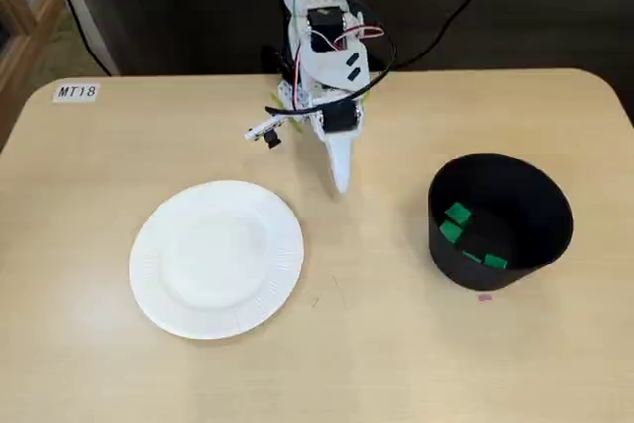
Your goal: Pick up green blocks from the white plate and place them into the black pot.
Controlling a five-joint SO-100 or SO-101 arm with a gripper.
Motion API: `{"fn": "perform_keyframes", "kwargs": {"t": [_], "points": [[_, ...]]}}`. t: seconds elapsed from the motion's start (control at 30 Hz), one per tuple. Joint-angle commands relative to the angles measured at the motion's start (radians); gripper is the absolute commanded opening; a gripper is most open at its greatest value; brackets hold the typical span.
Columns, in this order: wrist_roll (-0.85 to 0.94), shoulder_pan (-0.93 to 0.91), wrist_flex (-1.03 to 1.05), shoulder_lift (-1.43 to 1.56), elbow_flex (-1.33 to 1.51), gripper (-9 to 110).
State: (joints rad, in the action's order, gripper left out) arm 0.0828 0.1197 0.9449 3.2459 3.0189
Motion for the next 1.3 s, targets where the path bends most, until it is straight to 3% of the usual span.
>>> {"fn": "perform_keyframes", "kwargs": {"t": [0.0,1.27], "points": [[-0.008,-0.009,-0.006,0.006,-0.005,-2],[0.002,-0.003,-0.009,0.006,-0.003,-2]]}}
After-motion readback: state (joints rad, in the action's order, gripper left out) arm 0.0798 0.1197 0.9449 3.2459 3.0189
